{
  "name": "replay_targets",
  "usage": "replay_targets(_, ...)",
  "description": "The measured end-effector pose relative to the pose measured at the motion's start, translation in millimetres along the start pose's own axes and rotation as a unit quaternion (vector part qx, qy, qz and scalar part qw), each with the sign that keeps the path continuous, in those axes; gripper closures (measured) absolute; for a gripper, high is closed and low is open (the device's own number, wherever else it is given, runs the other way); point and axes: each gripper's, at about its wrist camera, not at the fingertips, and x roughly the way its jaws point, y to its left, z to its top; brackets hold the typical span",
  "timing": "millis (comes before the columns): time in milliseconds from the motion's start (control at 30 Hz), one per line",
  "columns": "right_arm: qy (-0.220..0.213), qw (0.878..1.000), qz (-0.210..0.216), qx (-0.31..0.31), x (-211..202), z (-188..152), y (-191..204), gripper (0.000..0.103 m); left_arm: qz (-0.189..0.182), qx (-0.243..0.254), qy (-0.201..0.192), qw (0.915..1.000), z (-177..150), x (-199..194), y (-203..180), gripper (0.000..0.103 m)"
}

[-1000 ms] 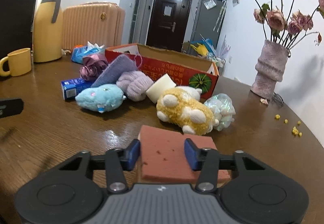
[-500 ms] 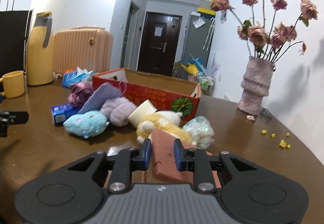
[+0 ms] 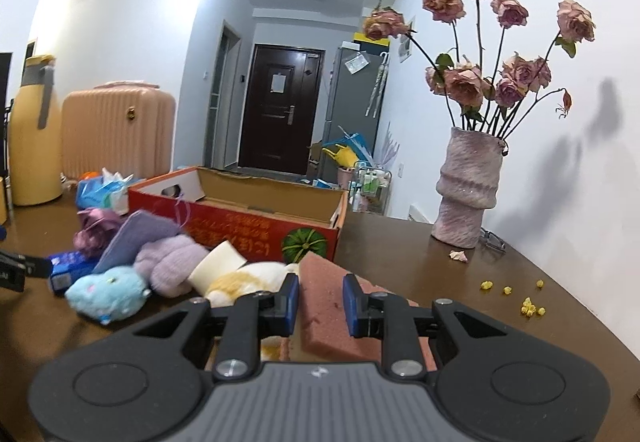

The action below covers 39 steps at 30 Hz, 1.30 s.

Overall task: Organize soft objects
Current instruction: 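Grasp the blue tissue packet with the left tool while the right tool holds the sponge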

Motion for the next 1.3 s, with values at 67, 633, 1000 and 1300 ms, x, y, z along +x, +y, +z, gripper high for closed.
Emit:
replay_targets(67, -0.002, 1.000, -0.001, 0.007, 6.5, 2.4, -4.0, 0.081, 0.002, 0.000, 0.010, 0.9999, 3.5, 13.9, 0.9, 0.000)
replay_targets(633, 0.015, 0.999, 0.002, 0.044, 35.4, -9.3, -16.5, 0.080, -0.036, -0.024, 0.074, 0.9963, 10.1, 80.2, 14.9, 0.035)
replay_targets(1000, 0.016, 0.999, 0.000, 0.048, 36.0, -11.6, -17.4, 0.080, -0.045, -0.037, 0.062, 0.9964, 8.9, 72.8, 18.5, 0.040)
replay_targets(1300, 0.007, 0.999, -0.006, 0.048, 32.7, -9.5, -16.9, 0.080, -0.035, -0.048, 0.027, 0.9979, 6.0, 42.6, 20.9, 0.043)
